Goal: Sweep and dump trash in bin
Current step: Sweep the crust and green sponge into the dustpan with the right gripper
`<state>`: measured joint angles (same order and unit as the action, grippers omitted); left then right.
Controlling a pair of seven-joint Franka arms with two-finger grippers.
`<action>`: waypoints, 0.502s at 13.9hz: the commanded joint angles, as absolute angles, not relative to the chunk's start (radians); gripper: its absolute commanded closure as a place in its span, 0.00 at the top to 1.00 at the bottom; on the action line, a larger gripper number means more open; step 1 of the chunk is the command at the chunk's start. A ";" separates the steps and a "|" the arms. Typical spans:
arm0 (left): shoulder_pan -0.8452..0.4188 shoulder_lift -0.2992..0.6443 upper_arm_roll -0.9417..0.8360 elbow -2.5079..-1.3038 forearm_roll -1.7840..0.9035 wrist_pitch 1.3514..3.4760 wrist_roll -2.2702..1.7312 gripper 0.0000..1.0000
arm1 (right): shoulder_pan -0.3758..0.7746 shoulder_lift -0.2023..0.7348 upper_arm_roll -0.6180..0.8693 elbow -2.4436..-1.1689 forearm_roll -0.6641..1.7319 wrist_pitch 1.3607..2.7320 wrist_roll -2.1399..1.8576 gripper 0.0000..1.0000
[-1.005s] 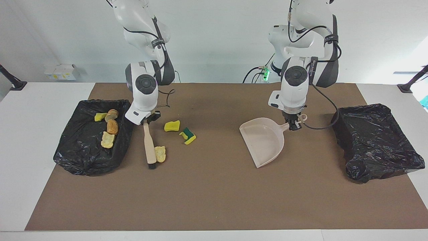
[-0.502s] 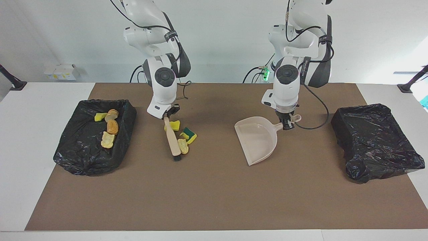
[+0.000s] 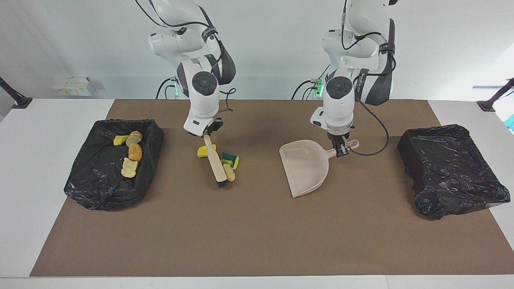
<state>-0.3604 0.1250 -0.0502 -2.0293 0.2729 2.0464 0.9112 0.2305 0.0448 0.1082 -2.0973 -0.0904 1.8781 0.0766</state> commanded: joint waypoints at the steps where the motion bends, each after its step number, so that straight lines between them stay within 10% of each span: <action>1: -0.367 0.092 -0.046 -2.080 0.284 2.074 0.927 0.00 | 0.209 -0.009 0.112 -2.155 -0.064 1.879 0.197 0.00; 7: -0.365 0.094 -0.046 -2.079 0.284 2.082 0.928 0.00 | 0.189 -0.200 0.112 -2.473 -0.063 2.067 0.399 0.00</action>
<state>-0.3604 0.1208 -0.0500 -2.0359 0.2728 2.0527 0.9115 0.1971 -0.0540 0.1055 -2.2773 -0.0857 1.9502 0.3738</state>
